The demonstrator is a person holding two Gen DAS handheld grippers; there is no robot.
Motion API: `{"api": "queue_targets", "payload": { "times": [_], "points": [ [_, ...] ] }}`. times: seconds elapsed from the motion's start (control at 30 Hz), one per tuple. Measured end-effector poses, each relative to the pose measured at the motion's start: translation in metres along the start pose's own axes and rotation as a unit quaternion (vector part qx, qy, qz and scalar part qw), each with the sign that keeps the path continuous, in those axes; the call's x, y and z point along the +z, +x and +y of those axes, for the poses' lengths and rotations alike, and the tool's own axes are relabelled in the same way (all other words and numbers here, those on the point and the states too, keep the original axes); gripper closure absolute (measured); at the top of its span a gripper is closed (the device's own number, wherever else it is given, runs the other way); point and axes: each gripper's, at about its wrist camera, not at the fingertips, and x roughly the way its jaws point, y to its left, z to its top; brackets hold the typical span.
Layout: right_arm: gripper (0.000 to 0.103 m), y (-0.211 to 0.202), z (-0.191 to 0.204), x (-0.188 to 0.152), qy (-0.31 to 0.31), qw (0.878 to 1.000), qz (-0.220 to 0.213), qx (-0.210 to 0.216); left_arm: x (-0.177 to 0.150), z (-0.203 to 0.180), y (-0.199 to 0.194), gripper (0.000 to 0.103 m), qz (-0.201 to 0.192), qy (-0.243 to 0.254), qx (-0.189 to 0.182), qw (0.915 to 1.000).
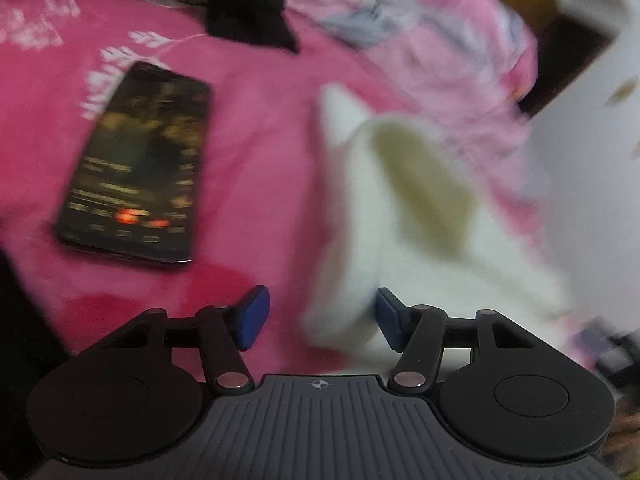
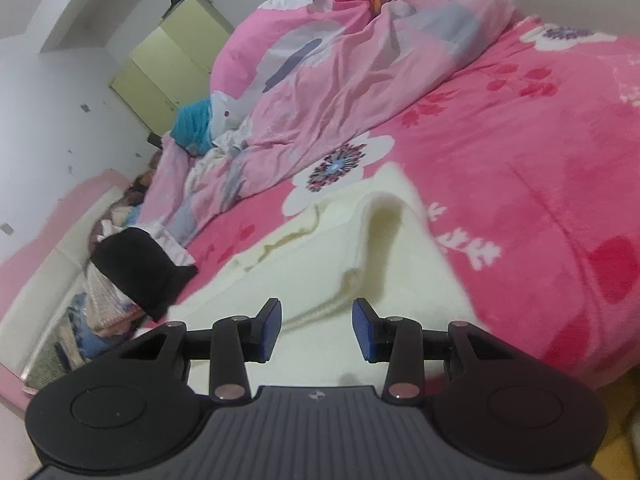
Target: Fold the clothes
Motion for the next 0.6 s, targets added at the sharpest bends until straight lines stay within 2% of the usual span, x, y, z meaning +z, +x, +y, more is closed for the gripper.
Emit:
{"api": "queue_targets", "payload": {
  "times": [0.13,0.2,0.27,0.33,0.43,0.6],
  "points": [
    [0.061,-0.004,0.009,-0.001,-0.040,0.999,-0.003,-0.025,0.001,-0.014,-0.027,0.041,-0.046,0.045,0.022,0.9977],
    [0.061,-0.002,0.020,-0.001,-0.075,0.997,-0.001,-0.014,0.003,-0.023,-0.040,0.039,-0.082,0.075,0.033,0.9932],
    [0.062,0.002,0.032,-0.003,-0.112,0.994,0.002,-0.008,0.007,-0.032,-0.045,0.039,-0.105,0.109,0.021,0.9883],
    [0.065,0.007,0.044,-0.006,-0.152,0.988,0.006,-0.008,0.012,-0.043,-0.039,0.041,-0.106,0.134,0.000,0.9853],
    [0.066,0.017,0.053,-0.013,-0.187,0.982,0.028,-0.012,0.008,-0.056,-0.023,0.041,-0.087,0.156,-0.031,0.9835],
    [0.067,0.042,0.024,-0.019,-0.145,0.984,0.081,-0.064,0.001,-0.064,0.008,0.041,-0.051,0.158,-0.042,0.9852]
  ]
}}
